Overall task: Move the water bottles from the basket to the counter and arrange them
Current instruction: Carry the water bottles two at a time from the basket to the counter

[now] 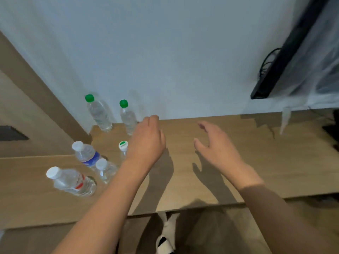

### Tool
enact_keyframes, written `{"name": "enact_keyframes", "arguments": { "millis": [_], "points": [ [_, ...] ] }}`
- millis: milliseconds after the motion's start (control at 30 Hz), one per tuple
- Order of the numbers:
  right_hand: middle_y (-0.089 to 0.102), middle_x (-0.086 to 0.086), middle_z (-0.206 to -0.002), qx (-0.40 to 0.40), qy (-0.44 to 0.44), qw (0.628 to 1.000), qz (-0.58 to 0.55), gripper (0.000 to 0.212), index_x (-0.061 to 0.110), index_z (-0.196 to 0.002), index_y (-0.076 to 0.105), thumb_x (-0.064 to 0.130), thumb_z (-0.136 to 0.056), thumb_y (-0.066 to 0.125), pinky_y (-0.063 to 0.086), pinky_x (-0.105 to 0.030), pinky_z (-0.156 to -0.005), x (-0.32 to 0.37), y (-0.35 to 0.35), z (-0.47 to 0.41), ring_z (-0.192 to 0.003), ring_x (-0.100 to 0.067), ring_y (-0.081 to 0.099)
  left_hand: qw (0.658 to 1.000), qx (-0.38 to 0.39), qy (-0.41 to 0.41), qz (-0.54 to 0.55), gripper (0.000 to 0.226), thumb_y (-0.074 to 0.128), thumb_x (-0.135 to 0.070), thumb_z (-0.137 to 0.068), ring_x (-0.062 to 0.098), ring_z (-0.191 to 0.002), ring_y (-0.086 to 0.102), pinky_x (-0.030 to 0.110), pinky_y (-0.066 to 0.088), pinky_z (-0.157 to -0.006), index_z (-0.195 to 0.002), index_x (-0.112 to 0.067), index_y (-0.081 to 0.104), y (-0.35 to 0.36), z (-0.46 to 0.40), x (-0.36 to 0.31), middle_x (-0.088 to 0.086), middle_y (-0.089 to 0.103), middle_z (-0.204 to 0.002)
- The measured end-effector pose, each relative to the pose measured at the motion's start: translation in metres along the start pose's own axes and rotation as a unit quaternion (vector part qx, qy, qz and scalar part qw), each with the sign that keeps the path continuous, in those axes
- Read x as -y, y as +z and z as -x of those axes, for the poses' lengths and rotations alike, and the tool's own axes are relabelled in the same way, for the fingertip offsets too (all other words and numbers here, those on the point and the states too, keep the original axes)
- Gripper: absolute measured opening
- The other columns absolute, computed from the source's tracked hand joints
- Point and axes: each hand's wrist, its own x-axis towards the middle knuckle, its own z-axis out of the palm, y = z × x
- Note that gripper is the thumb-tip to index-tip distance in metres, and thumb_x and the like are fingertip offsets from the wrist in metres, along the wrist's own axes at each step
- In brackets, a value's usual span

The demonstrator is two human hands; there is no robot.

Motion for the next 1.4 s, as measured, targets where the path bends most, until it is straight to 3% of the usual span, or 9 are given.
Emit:
{"name": "enact_keyframes", "arguments": {
  "millis": [200,367,533,667,800,900,1100,1400],
  "points": [
    [0.043,0.003,-0.149,-0.087,0.09,0.992,-0.015,0.057,0.022,-0.149,0.037,0.03,-0.096,0.057,0.036,-0.035,-0.113,-0.093,-0.067,0.076,-0.137,-0.014,0.039,0.989,0.03,0.145,0.03,0.031,0.053,-0.016,-0.093,0.034,-0.103,0.056,0.042,0.048,-0.082,-0.122,-0.005,0.053,0.043,0.015,-0.125,0.016,0.058,-0.115],
    [0.044,0.002,-0.148,-0.14,0.182,0.973,-0.012,0.057,0.023,-0.149,0.037,0.034,-0.097,0.056,0.038,-0.035,-0.111,-0.193,-0.132,0.176,-0.136,-0.016,0.041,0.966,0.067,0.246,0.051,0.037,0.047,-0.025,-0.098,0.028,-0.108,0.055,0.038,0.047,-0.084,-0.132,-0.01,0.048,0.078,0.056,-0.271,0.011,0.056,-0.122],
    [0.049,-0.001,-0.142,-0.201,0.277,0.94,-0.003,0.059,0.02,-0.148,0.039,0.034,-0.094,0.058,0.047,-0.035,-0.1,-0.281,-0.192,0.287,-0.113,-0.02,0.057,0.923,0.096,0.365,0.074,0.036,0.048,-0.028,-0.099,0.023,-0.11,0.056,0.034,0.049,-0.087,-0.132,-0.014,0.049,0.118,0.113,-0.415,0.007,0.056,-0.124],
    [0.047,-0.002,-0.145,-0.261,0.339,0.904,0.015,0.056,0.019,-0.146,0.042,0.032,-0.094,0.058,0.039,-0.032,-0.109,-0.342,-0.238,0.377,-0.13,-0.018,0.047,0.883,0.136,0.438,0.097,0.035,0.049,-0.027,-0.098,0.026,-0.108,0.055,0.038,0.051,-0.086,-0.13,-0.013,0.051,0.143,0.165,-0.522,0.007,0.056,-0.12],
    [0.046,-0.004,-0.147,-0.299,0.415,0.86,0.015,0.057,0.018,-0.147,0.04,0.032,-0.095,0.056,0.034,-0.033,-0.113,-0.388,-0.276,0.452,-0.134,-0.022,0.043,0.835,0.144,0.519,0.109,0.038,0.051,-0.028,-0.097,0.027,-0.11,0.057,0.04,0.051,-0.089,-0.132,-0.013,0.051,0.162,0.206,-0.617,0.007,0.057,-0.124],
    [0.044,-0.004,-0.148,-0.312,0.463,0.829,0.001,0.057,0.018,-0.149,0.038,0.034,-0.096,0.054,0.034,-0.035,-0.114,-0.419,-0.299,0.494,-0.135,-0.022,0.042,0.804,0.164,0.558,0.125,0.039,0.052,-0.025,-0.098,0.027,-0.114,0.055,0.036,0.045,-0.093,-0.134,-0.012,0.05,0.177,0.232,-0.68,0.008,0.056,-0.127],
    [0.053,-0.003,-0.137,-0.348,0.506,0.789,0.005,0.054,0.017,-0.144,0.043,0.033,-0.095,0.058,0.043,-0.036,-0.107,-0.495,-0.335,0.538,-0.126,-0.021,0.051,0.757,0.187,0.612,0.132,0.04,0.051,-0.027,-0.098,0.025,-0.116,0.053,0.039,0.049,-0.094,-0.135,-0.012,0.049,0.23,0.256,-0.793,0.006,0.055,-0.13],
    [0.051,-0.004,-0.14,-0.345,0.532,0.773,0.021,0.055,0.015,-0.144,0.042,0.029,-0.094,0.058,0.039,-0.034,-0.108,-0.656,-0.446,0.543,-0.13,-0.021,0.047,0.737,0.193,0.631,0.15,0.039,0.05,-0.032,-0.099,0.016,-0.11,0.056,0.031,0.052,-0.09,-0.135,-0.016,0.048,0.323,0.232,-0.982,0.002,0.056,-0.126]
  ]
}}
